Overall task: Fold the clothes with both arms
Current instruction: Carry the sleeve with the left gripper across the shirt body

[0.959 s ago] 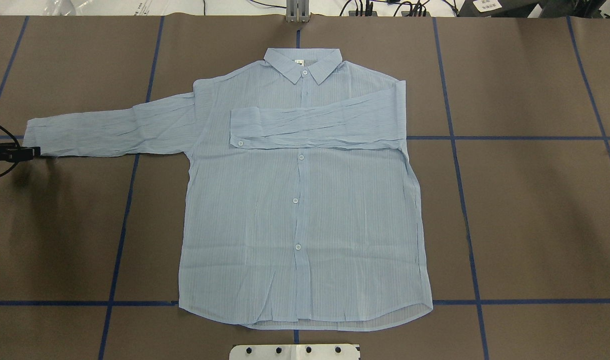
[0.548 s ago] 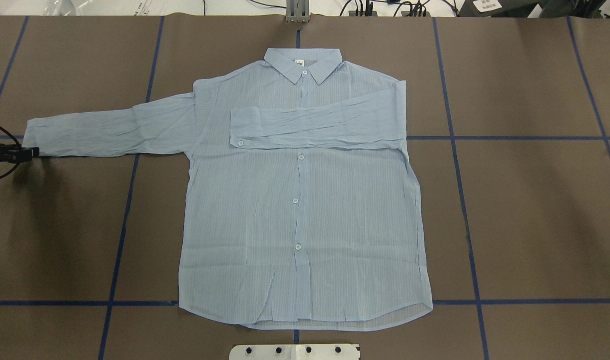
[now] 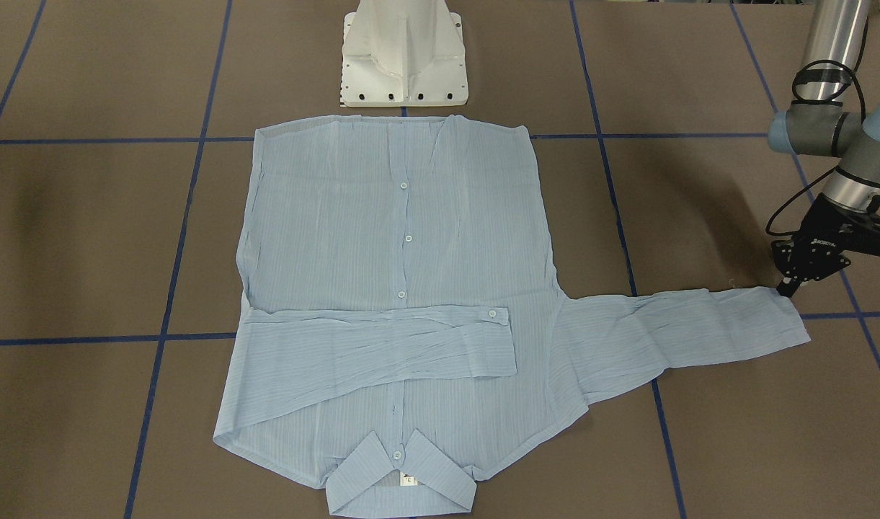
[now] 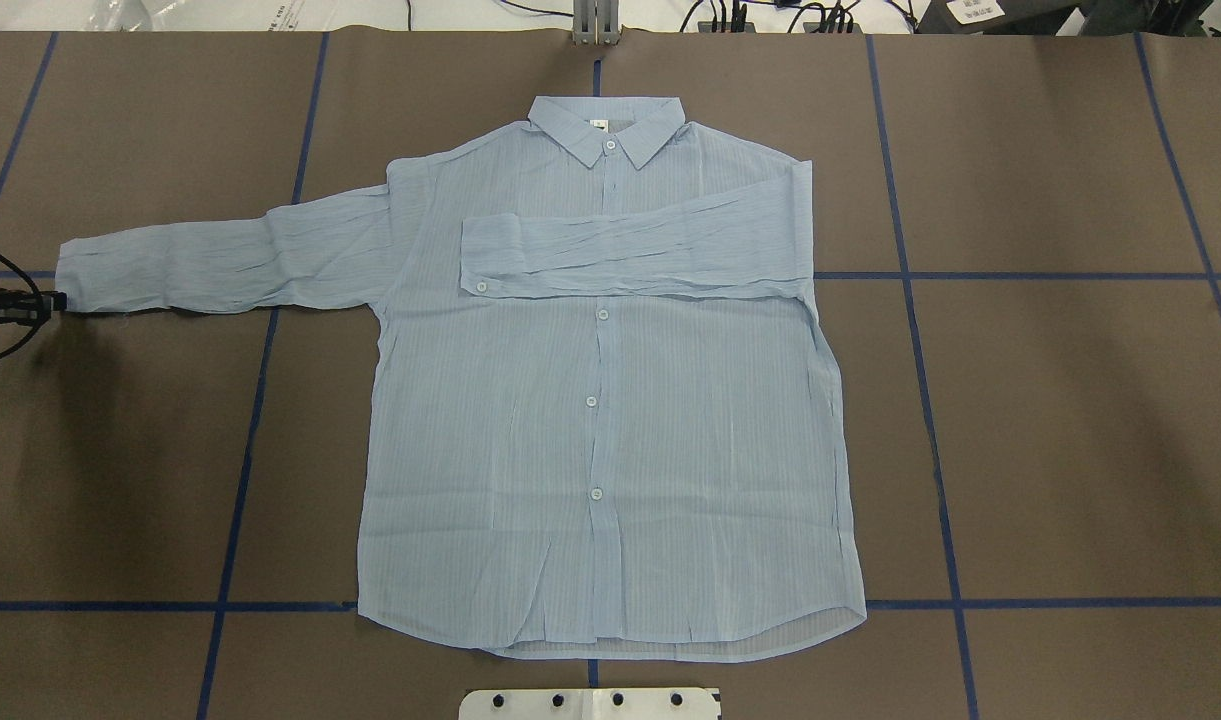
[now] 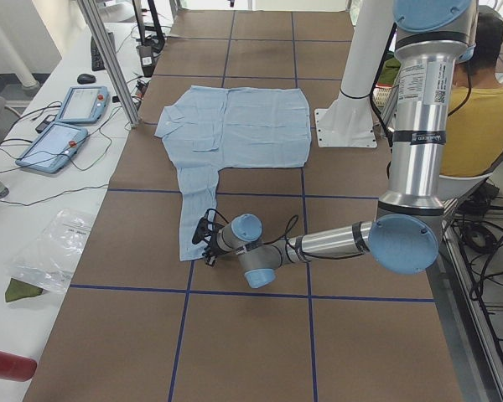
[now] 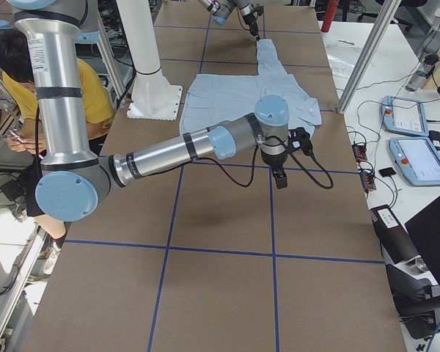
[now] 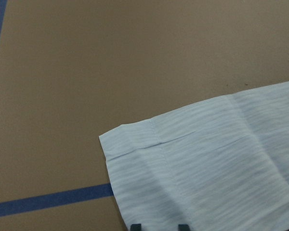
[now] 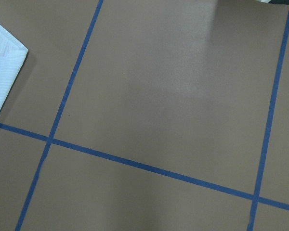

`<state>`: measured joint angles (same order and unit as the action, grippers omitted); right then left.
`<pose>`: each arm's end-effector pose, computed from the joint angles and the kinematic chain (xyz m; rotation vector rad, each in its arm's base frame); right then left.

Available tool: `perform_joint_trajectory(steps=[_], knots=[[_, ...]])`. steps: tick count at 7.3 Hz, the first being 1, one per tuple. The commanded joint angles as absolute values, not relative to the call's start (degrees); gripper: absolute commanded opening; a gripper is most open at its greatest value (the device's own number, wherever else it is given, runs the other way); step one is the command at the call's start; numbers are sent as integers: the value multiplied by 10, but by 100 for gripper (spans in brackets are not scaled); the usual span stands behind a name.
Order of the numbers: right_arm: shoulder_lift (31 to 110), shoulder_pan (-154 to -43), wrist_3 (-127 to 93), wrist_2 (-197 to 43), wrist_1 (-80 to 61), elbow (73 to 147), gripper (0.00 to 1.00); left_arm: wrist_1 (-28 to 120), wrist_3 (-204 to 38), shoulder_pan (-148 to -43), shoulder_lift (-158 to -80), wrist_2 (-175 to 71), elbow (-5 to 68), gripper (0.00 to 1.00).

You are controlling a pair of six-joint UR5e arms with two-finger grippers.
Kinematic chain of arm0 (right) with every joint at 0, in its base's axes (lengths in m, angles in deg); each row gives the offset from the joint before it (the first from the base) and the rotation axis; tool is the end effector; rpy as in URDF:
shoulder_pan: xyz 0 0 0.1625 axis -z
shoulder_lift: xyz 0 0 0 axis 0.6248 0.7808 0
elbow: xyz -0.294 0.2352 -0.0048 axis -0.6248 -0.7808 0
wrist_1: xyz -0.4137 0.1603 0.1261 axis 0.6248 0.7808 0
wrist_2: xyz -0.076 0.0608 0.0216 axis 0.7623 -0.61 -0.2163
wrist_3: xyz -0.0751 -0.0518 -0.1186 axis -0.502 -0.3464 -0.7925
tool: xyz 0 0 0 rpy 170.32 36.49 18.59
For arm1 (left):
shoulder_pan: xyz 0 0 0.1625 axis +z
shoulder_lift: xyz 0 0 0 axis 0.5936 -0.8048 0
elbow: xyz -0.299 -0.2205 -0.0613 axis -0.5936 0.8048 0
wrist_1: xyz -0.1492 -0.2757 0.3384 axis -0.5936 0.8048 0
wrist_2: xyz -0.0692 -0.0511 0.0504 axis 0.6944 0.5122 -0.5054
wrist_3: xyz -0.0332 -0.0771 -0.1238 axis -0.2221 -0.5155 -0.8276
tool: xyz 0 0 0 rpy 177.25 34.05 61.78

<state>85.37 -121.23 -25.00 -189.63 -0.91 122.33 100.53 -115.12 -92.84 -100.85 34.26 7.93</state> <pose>-0.0489 -0.5829 0.4360 0.3068 -0.8292 -0.1565 0.2559 -0.5439 0.6845 0.6058 0.8812 -0.0473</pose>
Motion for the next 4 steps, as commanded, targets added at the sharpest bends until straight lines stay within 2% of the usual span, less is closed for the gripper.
perform_joint_trajectory(steps=[1,4], knots=[[854,-1212,-249,-1897,-9,1223,100,1007,-1151,-929,-1008,345,86,0],[854,-1212,-246,-1897,-9,1222,100,998,-1152,-957,-1021,429,159,0]])
